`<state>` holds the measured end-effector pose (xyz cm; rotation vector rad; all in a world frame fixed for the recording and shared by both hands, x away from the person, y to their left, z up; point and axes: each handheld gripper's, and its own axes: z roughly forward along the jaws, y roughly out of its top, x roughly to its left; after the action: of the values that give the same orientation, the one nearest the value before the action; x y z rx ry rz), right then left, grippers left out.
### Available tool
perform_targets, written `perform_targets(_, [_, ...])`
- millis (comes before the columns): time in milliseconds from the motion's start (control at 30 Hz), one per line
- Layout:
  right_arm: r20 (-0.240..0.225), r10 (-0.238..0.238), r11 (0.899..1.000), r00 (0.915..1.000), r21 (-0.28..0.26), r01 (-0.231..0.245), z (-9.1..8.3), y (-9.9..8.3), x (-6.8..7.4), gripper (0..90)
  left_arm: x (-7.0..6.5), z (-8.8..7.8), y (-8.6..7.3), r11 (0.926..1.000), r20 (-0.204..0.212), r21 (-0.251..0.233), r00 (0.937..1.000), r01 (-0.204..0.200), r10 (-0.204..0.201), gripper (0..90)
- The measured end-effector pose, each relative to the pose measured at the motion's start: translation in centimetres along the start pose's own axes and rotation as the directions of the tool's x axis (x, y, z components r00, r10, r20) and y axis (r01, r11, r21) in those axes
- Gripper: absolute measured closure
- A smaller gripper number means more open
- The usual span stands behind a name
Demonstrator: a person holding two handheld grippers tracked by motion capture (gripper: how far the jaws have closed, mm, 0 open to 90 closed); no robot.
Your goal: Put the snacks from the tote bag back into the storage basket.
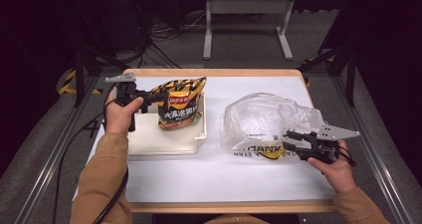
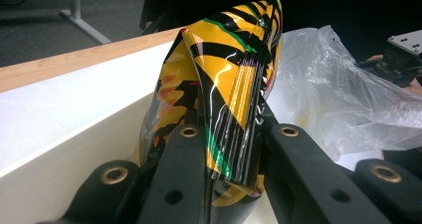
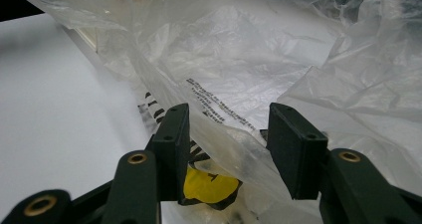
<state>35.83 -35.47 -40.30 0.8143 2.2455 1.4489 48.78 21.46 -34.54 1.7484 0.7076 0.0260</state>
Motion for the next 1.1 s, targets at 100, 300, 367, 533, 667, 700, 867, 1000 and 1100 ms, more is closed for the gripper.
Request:
perform_targets(100, [-0.001, -0.001, 1.0, 1.0, -0.002, 0.001, 0.0, 0.0, 0.1, 52.8, 0.1, 0.0, 0.0, 1.0, -0.001, -0.003, 1.0, 0.001, -0.001, 82.7])
perform_targets(300, [-0.002, -0.006, 1.0, 1.0, -0.001, 0.006, 0.0, 0.1, 0.2, 52.7, 0.5, 0.1, 0.1, 0.9996, -0.072, 0.005, 0.997, -0.029, 0.03, 79.8])
perform_targets(367, [-0.004, -0.009, 1.0, 1.0, 0.0, 0.009, 0.0, 0.1, 0.3, 52.6, 0.8, 0.2, 0.2, 0.9991, -0.103, -0.001, 0.9938, -0.042, 0.042, 76.7])
perform_targets(533, [-0.002, -0.01, 1.0, 1.0, -0.004, 0.01, -0.1, 0.1, 0.3, 52.5, 0.9, 0.7, 0.6, 0.9959, -0.186, 0.003, 0.9785, -0.091, 0.09, 69.2])
perform_targets(667, [-0.004, -0.009, 1.0, 0.9999, -0.007, 0.009, -0.1, 0.1, 0.3, 52.5, 1.1, 1.1, 0.7, 0.9932, -0.239, 0.017, 0.964, -0.115, 0.116, 60.0])
perform_targets(700, [-0.004, -0.008, 1.0, 1.0, -0.007, 0.008, -0.1, 0.1, 0.3, 52.4, 1.1, 1.1, 0.7, 0.9926, -0.257, 0.018, 0.9588, -0.12, 0.12, 57.3])
perform_targets(867, [-0.005, -0.009, 1.0, 1.0, -0.009, 0.009, -0.2, 0.1, 0.3, 52.4, 0.9, 1.5, 1.0, 0.9846, -0.397, 0.055, 0.9013, -0.166, 0.174, 41.4])
perform_targets(1000, [-0.005, -0.011, 1.0, 0.9999, -0.006, 0.011, -0.1, 0.1, 0.4, 52.3, 0.9, 1.8, 1.5, 0.9793, -0.394, 0.052, 0.897, -0.196, 0.2, 47.9])
perform_targets(1100, [-0.006, -0.008, 1.0, 1.0, -0.011, 0.008, -0.2, 0.1, 0.4, 52.3, 0.9, 2.2, 1.9, 0.9746, -0.397, 0.057, 0.8909, -0.217, 0.221, 53.4])
